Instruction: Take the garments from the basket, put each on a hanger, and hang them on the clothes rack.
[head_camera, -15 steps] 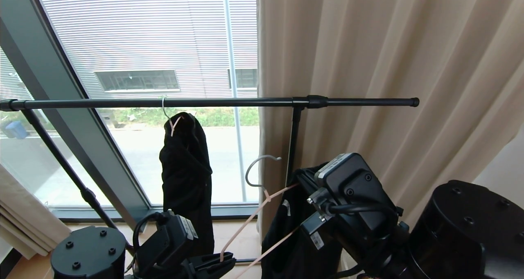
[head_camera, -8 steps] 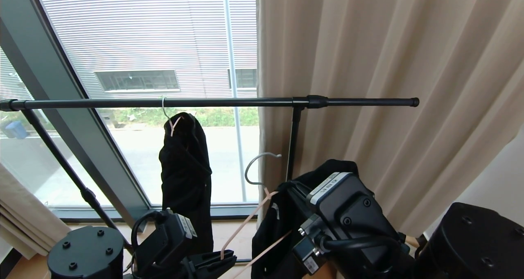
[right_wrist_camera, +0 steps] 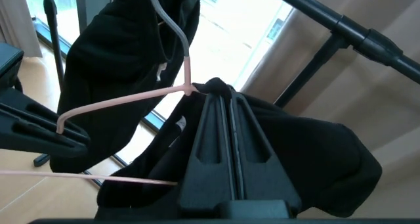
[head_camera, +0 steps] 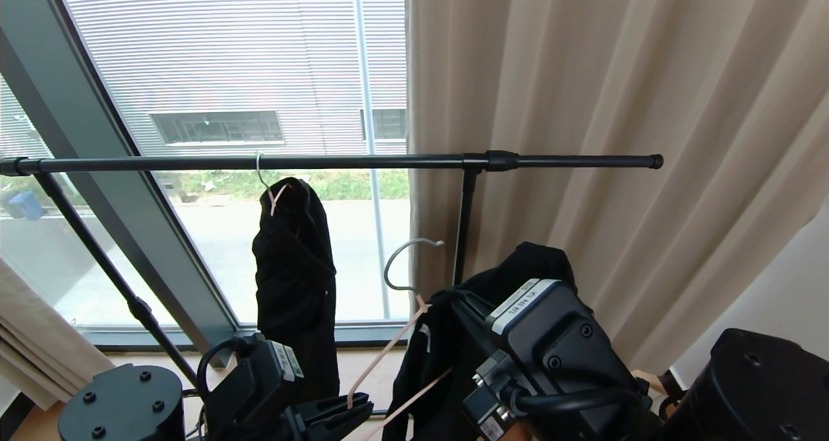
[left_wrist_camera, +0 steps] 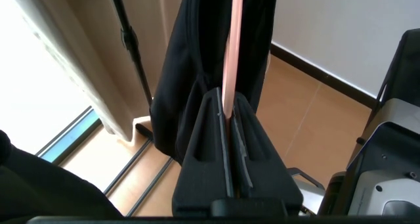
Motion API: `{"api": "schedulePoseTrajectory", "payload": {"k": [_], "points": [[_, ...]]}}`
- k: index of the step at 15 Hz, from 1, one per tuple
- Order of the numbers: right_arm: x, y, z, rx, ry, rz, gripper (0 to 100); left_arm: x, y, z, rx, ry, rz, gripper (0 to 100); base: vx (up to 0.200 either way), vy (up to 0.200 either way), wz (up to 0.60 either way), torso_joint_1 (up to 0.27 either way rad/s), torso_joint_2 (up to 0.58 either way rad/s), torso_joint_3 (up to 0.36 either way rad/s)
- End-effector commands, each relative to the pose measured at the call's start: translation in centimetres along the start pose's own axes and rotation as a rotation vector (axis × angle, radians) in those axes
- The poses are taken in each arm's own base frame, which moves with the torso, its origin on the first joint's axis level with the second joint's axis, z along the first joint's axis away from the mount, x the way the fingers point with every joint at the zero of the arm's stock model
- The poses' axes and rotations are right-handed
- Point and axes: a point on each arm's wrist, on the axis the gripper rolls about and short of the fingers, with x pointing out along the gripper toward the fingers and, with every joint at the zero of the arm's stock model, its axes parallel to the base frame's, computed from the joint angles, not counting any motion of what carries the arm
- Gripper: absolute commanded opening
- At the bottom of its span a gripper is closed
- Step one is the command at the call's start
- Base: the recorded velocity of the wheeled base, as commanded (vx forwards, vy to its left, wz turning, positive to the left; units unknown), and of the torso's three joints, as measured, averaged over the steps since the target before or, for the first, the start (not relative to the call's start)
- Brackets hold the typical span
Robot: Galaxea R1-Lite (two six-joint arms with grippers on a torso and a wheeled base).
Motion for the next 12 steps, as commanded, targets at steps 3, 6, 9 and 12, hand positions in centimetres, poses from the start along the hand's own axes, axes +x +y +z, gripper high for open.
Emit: {"api": "schedulePoseTrajectory", "payload": {"k": [3,6,9,12], "points": [[0.2,-0.8,0.1,0.008,-0.001,-0.031,100,-0.1,-0.1,0.0,0.001,0.0,-0.002,0,0.0,0.0,0.0,0.0,0.0,0.0],[0.1,-1.0,0.2,0.008,0.002,-0.049,100,-0.1,-0.1,0.1,0.002,-0.012,-0.001,0,0.0,0.0,0.0,0.0,0.0,0.0],[-0.1,-1.2,0.1,0.001,0.01,-0.048,100,-0.3,0.0,0.1,0.005,-0.032,0.006,0,0.0,0.0,0.0,0.0,0.0,0.0],[-0.4,-1.5,0.4,0.01,-0.003,-0.053,100,-0.4,0.3,0.1,0.001,-0.041,0.022,0,0.0,0.0,0.0,0.0,0.0,0.0]]}}
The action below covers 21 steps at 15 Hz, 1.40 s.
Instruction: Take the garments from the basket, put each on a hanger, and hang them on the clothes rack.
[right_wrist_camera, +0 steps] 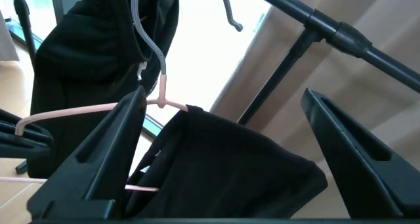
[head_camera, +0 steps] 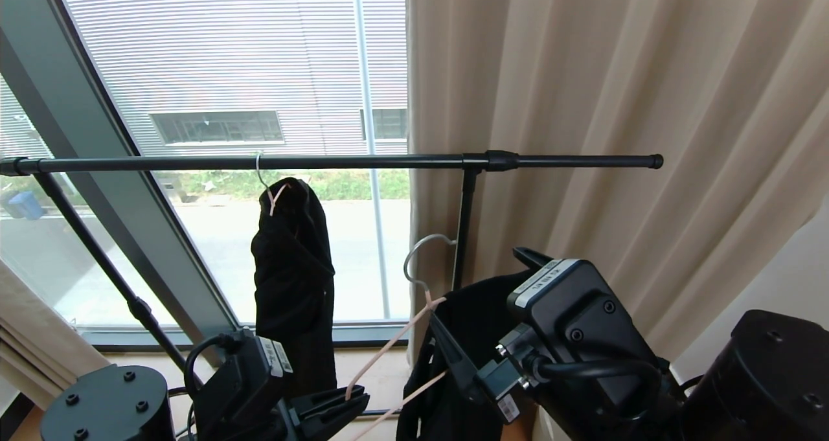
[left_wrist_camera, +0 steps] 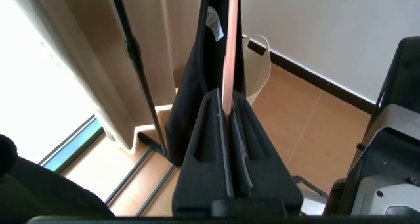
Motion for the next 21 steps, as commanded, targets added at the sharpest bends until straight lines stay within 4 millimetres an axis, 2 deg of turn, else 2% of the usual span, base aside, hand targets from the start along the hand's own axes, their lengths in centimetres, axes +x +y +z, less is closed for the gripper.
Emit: {"api": "schedulePoseTrajectory", "payload": {"k": [1,7,9,11,15,16,17,19,21], "points": [[-0.4,-0.4,0.4,0.009,-0.015,-0.003,100,-0.1,0.0,-0.1,-0.003,0.004,0.002,0,0.0,0.0,0.0,0.0,0.0,0.0],[-1.0,-2.7,-0.2,-0.033,0.004,0.086,100,-0.4,0.0,-0.2,0.003,-0.011,0.0,0,0.0,0.0,0.0,0.0,0.0,0.0],[-0.9,-6.7,-0.6,-0.068,0.034,0.201,100,-0.5,0.1,0.2,0.013,-0.044,0.006,0,0.0,0.0,0.0,0.0,0.0,0.0],[-0.6,-10.3,0.4,-0.134,0.026,0.256,100,-0.5,0.1,0.2,0.018,-0.05,0.007,0,0.0,0.0,0.0,0.0,0.0,0.0],[-0.6,-15.3,2.9,-0.16,0.182,0.488,100,-0.5,0.0,0.3,0.023,-0.053,0.001,0,0.0,0.0,0.0,0.0,0.0,0.0],[-0.3,-16.4,3.4,-0.186,0.199,0.528,100,-0.5,-0.1,0.3,0.023,-0.053,-0.002,0,0.0,0.0,0.0,0.0,0.0,0.0],[1.0,-17.5,3.4,-0.199,0.248,0.598,100,-0.4,-0.2,0.3,0.025,-0.053,-0.01,0,0.0,0.0,0.0,0.0,0.0,0.0],[2.9,-18.0,3.7,-0.223,0.313,0.708,100,-0.4,-0.5,0.4,0.034,-0.057,-0.027,0,0.0,0.0,0.0,0.0,0.0,0.0],[5.0,-18.0,2.6,-0.272,0.372,0.832,100,-0.3,-0.9,0.4,0.054,-0.056,-0.046,0,0.0,0.0,0.0,0.0,0.0,0.0]]}}
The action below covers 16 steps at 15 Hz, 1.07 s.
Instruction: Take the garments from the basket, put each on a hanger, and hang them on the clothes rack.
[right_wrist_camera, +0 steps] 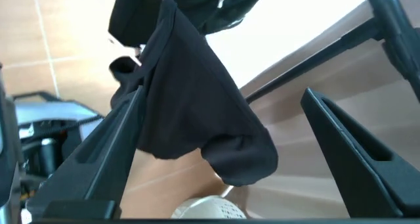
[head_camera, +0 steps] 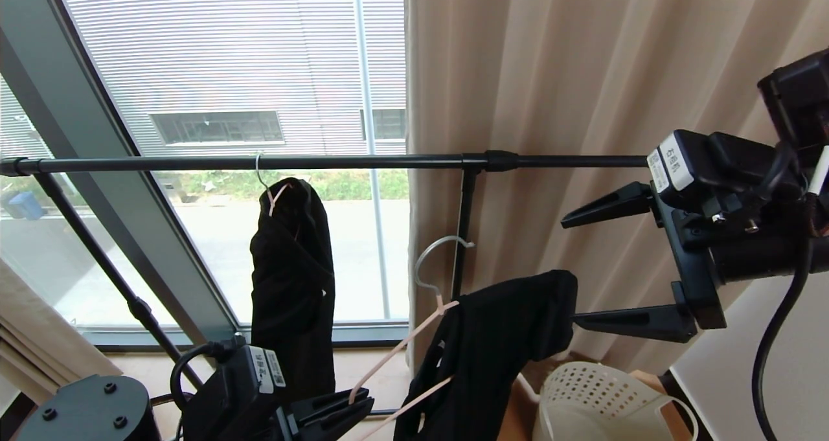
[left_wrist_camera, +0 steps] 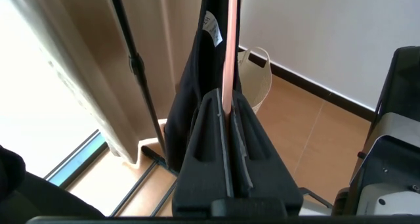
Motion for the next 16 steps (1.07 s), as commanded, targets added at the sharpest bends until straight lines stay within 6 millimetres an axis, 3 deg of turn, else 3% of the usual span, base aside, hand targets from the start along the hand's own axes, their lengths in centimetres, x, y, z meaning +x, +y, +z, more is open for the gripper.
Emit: {"api": "schedulePoseTrajectory", "payload": {"k": [1,4,16], "points": [[3.5,-3.0,-1.0,0.008,0.071,0.136,100,0.0,-0.3,0.1,0.006,-0.002,-0.017,0,0.0,0.0,0.0,0.0,0.0,0.0],[5.4,-3.3,-2.1,0.035,0.114,0.197,100,0.1,-0.4,0.1,0.007,-0.002,-0.023,0,0.0,0.0,0.0,0.0,0.0,0.0],[7.1,-2.8,-3.7,0.061,0.157,0.253,100,0.2,-1.2,0.1,0.018,-0.005,-0.065,0,0.0,0.0,0.0,0.0,0.0,0.0]]}}
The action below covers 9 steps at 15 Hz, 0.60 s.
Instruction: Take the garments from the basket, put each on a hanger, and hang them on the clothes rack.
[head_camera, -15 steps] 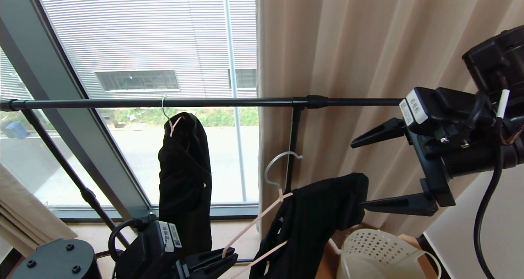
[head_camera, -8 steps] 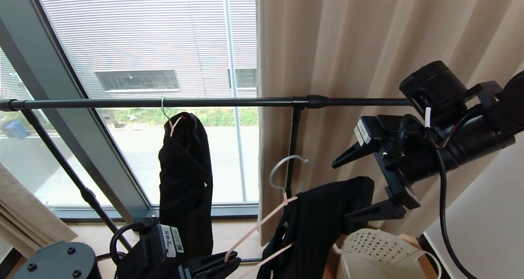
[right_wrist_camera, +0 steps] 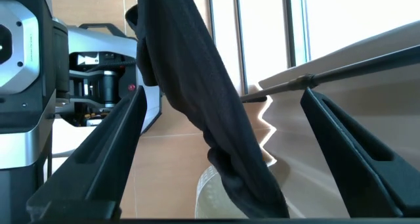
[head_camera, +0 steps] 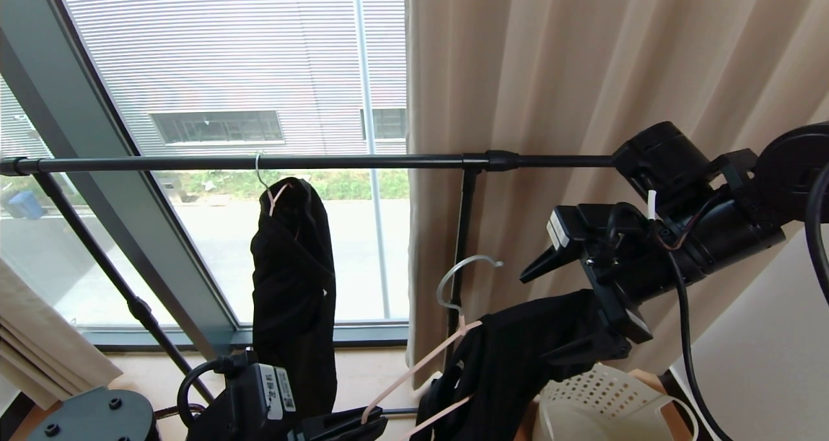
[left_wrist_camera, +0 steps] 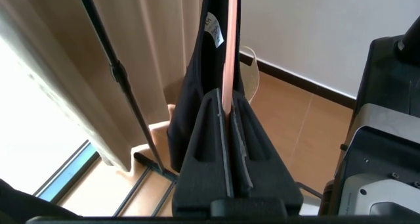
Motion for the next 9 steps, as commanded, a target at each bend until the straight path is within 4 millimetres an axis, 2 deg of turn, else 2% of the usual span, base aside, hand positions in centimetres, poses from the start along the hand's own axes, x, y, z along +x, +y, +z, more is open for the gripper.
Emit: {"api": "schedulePoseTrajectory", "payload": {"k": [1,8,9], "points": [[0.4,-0.2,-0.1,0.002,0.005,0.005,100,0.0,-0.1,0.0,0.001,-0.001,-0.006,0,0.0,0.0,0.0,0.0,0.0,0.0],[1.7,-1.2,-0.4,-0.001,0.001,0.002,100,0.1,-0.1,0.0,0.0,-0.001,-0.015,0,0.0,0.0,0.0,0.0,0.0,0.0],[1.8,-1.3,-0.5,-0.002,-0.001,0.0,0,0.0,-0.1,0.0,0.0,-0.002,-0.015,0,0.0,0.0,0.0,0.0,0.0,0.0]]}}
